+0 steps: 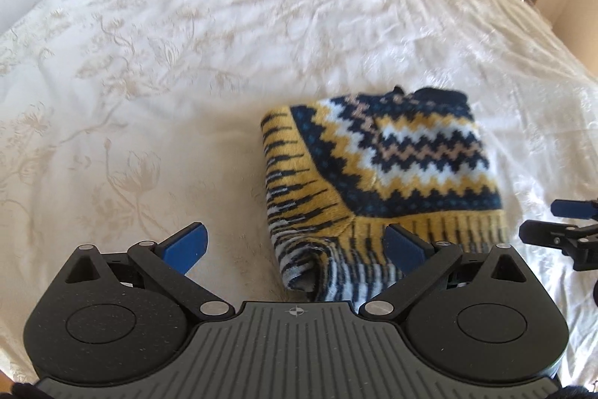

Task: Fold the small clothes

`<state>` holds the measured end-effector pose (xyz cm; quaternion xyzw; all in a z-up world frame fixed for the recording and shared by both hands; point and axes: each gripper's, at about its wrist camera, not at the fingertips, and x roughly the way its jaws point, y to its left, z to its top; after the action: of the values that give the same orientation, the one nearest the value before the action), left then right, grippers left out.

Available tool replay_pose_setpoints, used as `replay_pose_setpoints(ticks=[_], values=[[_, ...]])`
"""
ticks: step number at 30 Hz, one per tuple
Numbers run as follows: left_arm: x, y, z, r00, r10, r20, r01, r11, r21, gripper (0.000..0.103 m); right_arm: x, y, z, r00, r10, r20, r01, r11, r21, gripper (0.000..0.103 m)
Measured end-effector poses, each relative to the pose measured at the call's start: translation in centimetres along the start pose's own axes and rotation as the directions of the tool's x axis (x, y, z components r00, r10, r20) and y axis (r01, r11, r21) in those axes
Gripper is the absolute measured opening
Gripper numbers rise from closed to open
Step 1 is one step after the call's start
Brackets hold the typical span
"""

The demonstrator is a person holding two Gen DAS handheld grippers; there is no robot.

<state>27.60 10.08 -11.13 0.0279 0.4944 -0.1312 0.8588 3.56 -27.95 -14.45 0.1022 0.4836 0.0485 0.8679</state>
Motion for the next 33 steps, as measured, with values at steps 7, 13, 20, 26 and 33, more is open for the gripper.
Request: replay_pose_setpoints(ticks=[7, 13, 20, 26, 33], values=[[-2.7, -1.5, 0.2, 0.998, -0.005, 0.057, 0.005, 1.0, 0.005, 0.102, -2.2, 0.8, -0.5, 0.999, 0.017, 0.046, -0.017, 1.0, -0.012, 0.103], [-5.0, -2.8, 0.3, 0.995, -0.009, 0.096, 0.009, 1.0, 0.002, 0.102, -4.0, 1.5, -0.6, 0.996, 0.037, 0.086, -0.036, 0.999, -0.023, 0.103], [-8.2, -3.5, 0.2, 0.982, 0.012, 0.186, -0.014, 1.0, 0.01, 0.102, -6.1, 2.4, -0.8, 0.989, 0.038, 0.144, -0.035, 0.999, -0.024, 0.103], [-11.2, -4.0, 0.0, 0.961, 0.027, 0.275, -0.037, 0.999, 0.031, 0.102, -8.2, 3.4, -1.9, 0.98, 0.034, 0.198, -0.029, 0.999, -0.028, 0.103], [-14.1, -5.1, -1.3, 0.931, 0.075, 0.357, -0.107, 0.992, 0.07, 0.101, -10.6, 5.0, -4.0, 0.964, 0.026, 0.266, -0.017, 0.999, -0.033, 0.103]])
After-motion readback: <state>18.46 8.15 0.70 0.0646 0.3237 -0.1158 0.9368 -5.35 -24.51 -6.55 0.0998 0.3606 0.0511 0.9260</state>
